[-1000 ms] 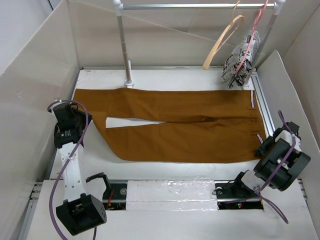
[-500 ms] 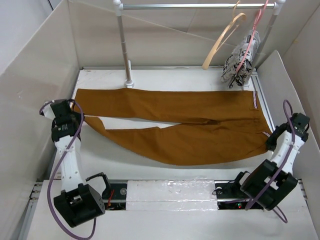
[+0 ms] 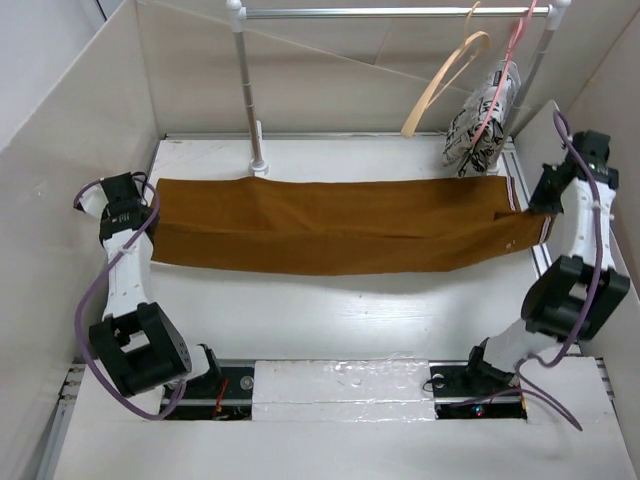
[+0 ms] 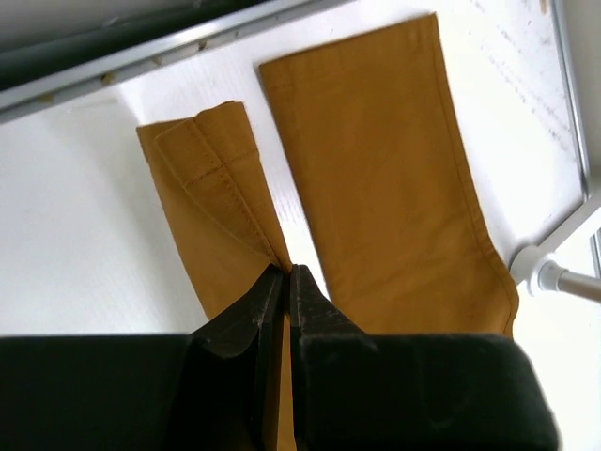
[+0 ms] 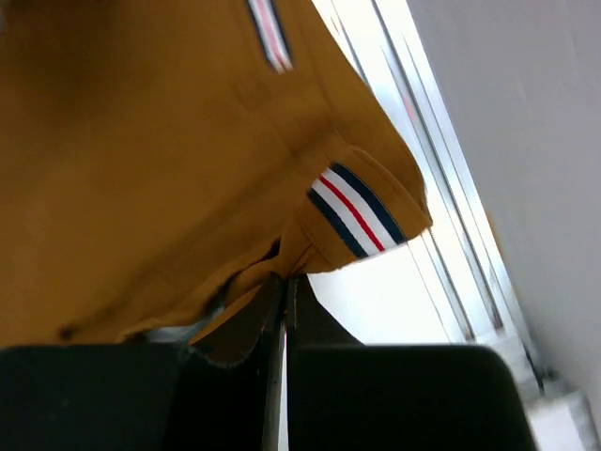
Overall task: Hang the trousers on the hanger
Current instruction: Fold the trousers at the center of the board.
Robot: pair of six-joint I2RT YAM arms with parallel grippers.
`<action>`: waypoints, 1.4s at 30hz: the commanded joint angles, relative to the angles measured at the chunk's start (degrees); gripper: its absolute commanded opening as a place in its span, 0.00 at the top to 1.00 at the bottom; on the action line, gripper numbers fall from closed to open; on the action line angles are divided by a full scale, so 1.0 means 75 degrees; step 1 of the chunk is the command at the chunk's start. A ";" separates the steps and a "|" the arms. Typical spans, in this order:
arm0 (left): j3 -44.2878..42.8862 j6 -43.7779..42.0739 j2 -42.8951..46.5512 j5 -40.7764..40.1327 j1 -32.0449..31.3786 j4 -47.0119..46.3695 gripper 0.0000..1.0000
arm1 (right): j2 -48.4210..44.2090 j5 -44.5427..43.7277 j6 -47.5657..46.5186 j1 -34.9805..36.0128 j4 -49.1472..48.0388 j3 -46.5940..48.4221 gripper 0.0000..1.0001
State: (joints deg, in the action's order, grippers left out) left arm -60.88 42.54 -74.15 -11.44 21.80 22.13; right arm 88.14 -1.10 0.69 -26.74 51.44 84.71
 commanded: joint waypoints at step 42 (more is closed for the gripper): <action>-0.2311 -0.0540 -0.4877 0.1745 -0.0540 -0.1205 0.32 | 0.1596 0.2994 0.0436 0.0154 -0.4153 -0.0242 1.00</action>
State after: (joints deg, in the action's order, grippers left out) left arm -76.93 36.77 -106.34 -5.58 18.13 13.85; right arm 100.90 18.15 5.89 -27.57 22.76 85.52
